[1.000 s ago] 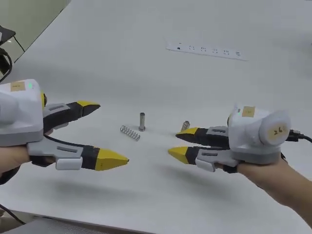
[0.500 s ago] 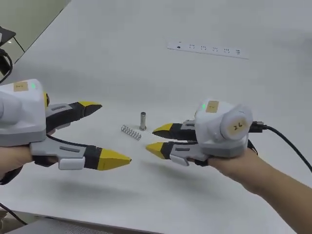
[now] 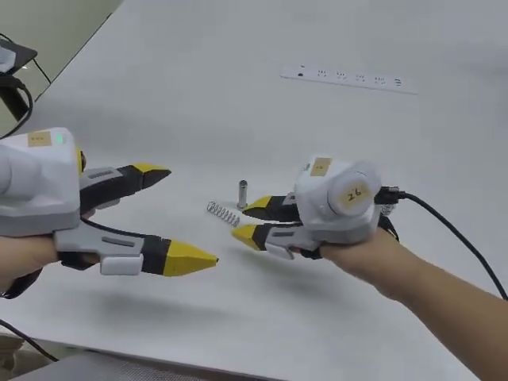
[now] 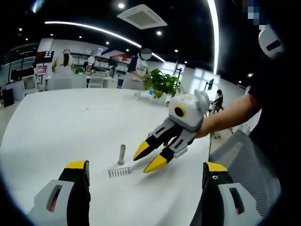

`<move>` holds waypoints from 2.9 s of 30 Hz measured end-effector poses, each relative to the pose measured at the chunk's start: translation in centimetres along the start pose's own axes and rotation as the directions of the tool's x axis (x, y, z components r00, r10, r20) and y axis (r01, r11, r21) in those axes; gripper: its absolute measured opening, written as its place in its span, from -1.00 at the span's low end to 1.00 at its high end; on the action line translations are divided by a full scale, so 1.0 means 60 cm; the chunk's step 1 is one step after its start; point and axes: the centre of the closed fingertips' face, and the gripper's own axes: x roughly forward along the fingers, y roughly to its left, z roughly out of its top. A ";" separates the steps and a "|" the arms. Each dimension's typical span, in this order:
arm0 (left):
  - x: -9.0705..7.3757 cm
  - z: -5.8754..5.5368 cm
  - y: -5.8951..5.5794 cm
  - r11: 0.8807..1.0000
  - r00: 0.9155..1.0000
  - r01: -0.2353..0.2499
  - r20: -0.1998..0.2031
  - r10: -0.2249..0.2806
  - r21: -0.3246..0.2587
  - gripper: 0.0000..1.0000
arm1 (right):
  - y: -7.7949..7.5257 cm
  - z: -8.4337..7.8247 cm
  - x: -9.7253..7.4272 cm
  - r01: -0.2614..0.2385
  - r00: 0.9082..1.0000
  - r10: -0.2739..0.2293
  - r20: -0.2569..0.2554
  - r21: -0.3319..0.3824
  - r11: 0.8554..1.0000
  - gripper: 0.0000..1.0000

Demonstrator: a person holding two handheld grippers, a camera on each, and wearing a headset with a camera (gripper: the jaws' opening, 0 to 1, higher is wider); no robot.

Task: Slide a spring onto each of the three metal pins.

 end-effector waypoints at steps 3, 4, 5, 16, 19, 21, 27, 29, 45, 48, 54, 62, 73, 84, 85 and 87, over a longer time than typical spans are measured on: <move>-0.003 0.000 0.002 1.000 1.000 -0.004 -0.002 0.004 0.000 0.95 | -0.006 0.000 0.008 0.013 1.000 -0.014 -0.012 -0.024 1.000 -0.64; -0.003 0.000 0.003 1.000 1.000 -0.006 -0.001 0.006 -0.002 0.95 | -0.008 0.001 0.010 0.019 1.000 -0.019 -0.015 -0.027 0.999 -0.65; -0.003 0.000 0.003 1.000 1.000 -0.007 -0.001 0.007 -0.002 0.94 | -0.012 0.002 0.012 0.025 1.000 -0.025 -0.015 -0.028 0.999 -0.67; -0.010 -0.001 0.002 1.000 1.000 -0.017 0.002 0.017 -0.012 0.94 | -0.020 -0.003 0.037 0.028 0.999 -0.029 -0.039 -0.037 0.999 -0.71; -0.012 -0.002 0.003 1.000 1.000 -0.022 0.002 0.022 -0.014 0.94 | -0.021 -0.005 0.041 0.029 0.999 -0.030 -0.041 -0.036 0.999 -0.71; -0.014 -0.002 0.003 1.000 1.000 -0.024 0.006 0.024 -0.017 0.94 | -0.024 -0.010 0.045 0.033 0.998 -0.035 -0.052 -0.033 0.999 -0.73; -0.016 -0.005 0.002 0.999 1.000 -0.025 0.003 0.025 -0.023 0.93 | -0.027 -0.014 0.053 0.049 0.997 -0.051 -0.058 -0.042 0.998 -0.75; -0.017 -0.005 0.002 0.999 1.000 -0.026 0.006 0.026 -0.023 0.93 | -0.025 -0.015 0.060 0.045 0.997 -0.047 -0.062 -0.039 0.998 -0.76; -0.006 -0.007 -0.002 1.000 1.000 -0.014 0.001 0.014 -0.024 0.90 | -0.006 -0.002 0.034 0.007 0.999 -0.011 -0.039 -0.107 0.994 -0.84; 0.001 -0.004 -0.007 1.000 1.000 -0.004 0.004 0.005 -0.018 0.90 | -0.001 0.006 0.022 -0.008 0.999 0.004 -0.035 -0.124 0.992 -0.84; 0.013 -0.002 -0.016 1.000 1.000 0.012 0.003 -0.012 -0.010 0.90 | 0.009 0.015 -0.010 -0.026 0.999 0.022 -0.025 -0.138 0.990 -0.84; 0.035 0.002 -0.031 0.999 0.999 0.040 0.002 -0.040 0.018 0.91 | 0.018 0.015 -0.064 -0.054 0.998 0.050 -0.028 -0.159 0.986 -0.84; 0.048 0.005 -0.037 0.998 0.998 0.063 -0.007 -0.063 0.029 0.87 | 0.004 -0.005 -0.118 -0.039 0.998 0.031 -0.048 -0.175 0.984 -0.84; 0.075 -0.002 -0.068 0.989 0.989 0.144 -0.034 -0.142 0.041 0.62 | 0.017 -0.021 -0.147 -0.080 0.995 0.065 -0.076 -0.209 0.975 -0.84; 0.078 -0.001 -0.069 0.988 0.989 0.146 -0.032 -0.145 0.044 0.60 | 0.017 -0.021 -0.148 -0.081 0.995 0.065 -0.079 -0.213 0.974 -0.84; 0.086 0.000 -0.073 0.986 0.987 0.159 -0.033 -0.158 0.040 0.47 | 0.017 -0.021 -0.152 -0.079 0.995 0.064 -0.078 -0.215 0.973 -0.84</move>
